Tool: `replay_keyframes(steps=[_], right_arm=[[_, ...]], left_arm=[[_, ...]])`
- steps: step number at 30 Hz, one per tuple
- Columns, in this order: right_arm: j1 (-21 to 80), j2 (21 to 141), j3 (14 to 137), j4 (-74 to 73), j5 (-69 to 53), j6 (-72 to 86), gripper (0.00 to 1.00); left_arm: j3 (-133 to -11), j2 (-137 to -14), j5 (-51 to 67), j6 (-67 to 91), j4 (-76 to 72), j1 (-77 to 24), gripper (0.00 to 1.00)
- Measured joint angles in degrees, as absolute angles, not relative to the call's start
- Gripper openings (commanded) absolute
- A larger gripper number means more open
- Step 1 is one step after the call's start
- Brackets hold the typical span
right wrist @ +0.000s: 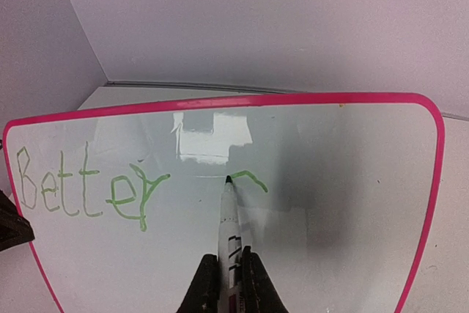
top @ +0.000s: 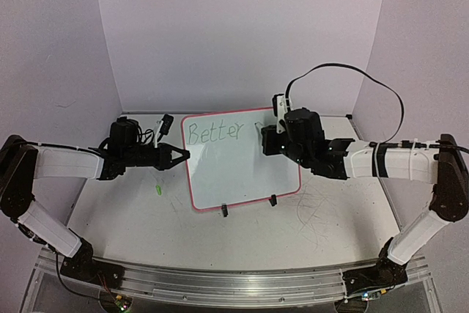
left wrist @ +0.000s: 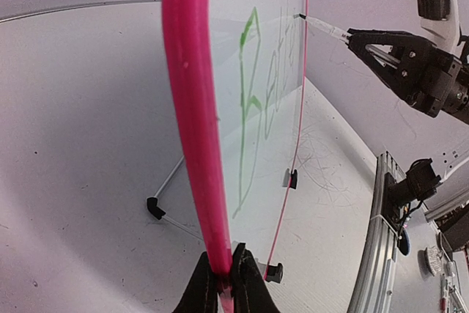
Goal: Write a sentence on the whiteboard
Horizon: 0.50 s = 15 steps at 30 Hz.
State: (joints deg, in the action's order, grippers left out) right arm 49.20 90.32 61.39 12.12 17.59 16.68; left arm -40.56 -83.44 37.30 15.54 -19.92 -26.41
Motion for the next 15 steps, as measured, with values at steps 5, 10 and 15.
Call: replay_keyframes(steps=[5,10,15], right_arm=[[49.58,90.32,60.84,12.36,16.95,17.03,0.0],[50.05,90.3,59.77,12.41,16.61,17.68,0.0],[50.28,89.72,58.49,12.39,16.66,18.3,0.0]], left_arm=[[-40.87,-83.46,37.3,15.38,-19.59,-26.46,0.0],[-40.91,-83.54,37.28,15.35,-19.47,-26.46,0.0],[-40.91,-83.55,37.29,15.33,-19.49,-26.46,0.0]])
